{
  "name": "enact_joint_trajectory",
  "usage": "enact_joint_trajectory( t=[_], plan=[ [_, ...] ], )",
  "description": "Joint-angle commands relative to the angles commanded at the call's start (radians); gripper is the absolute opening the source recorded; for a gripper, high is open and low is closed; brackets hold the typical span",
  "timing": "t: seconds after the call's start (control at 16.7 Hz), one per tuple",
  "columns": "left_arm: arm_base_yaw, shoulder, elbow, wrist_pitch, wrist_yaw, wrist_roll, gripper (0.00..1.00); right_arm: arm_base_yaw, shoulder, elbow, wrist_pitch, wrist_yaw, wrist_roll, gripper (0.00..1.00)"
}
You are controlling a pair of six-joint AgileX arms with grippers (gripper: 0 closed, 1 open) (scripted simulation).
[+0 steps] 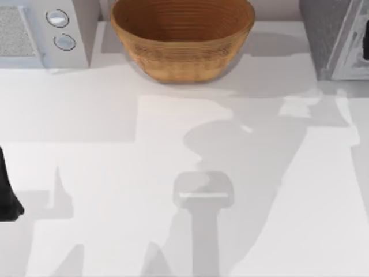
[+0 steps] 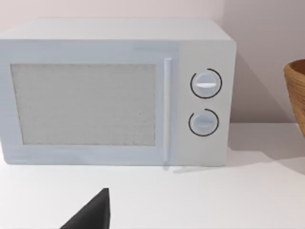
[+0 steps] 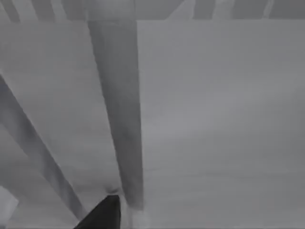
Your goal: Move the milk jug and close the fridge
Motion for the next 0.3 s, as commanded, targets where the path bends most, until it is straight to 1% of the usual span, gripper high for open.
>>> enact_joint_trajectory(
  t=[0.18,0.3],
  plan=[
    [0.0,0.0,0.0,0.0,0.0,0.0,1.0,-0.002,0.087,0.094,-0.027,0.003,0.004,1.0],
    [0.0,0.0,0.0,0.0,0.0,0.0,1.0,-0.003,0.108,0.116,-0.038,0.005,0.005,1.0]
  ],
)
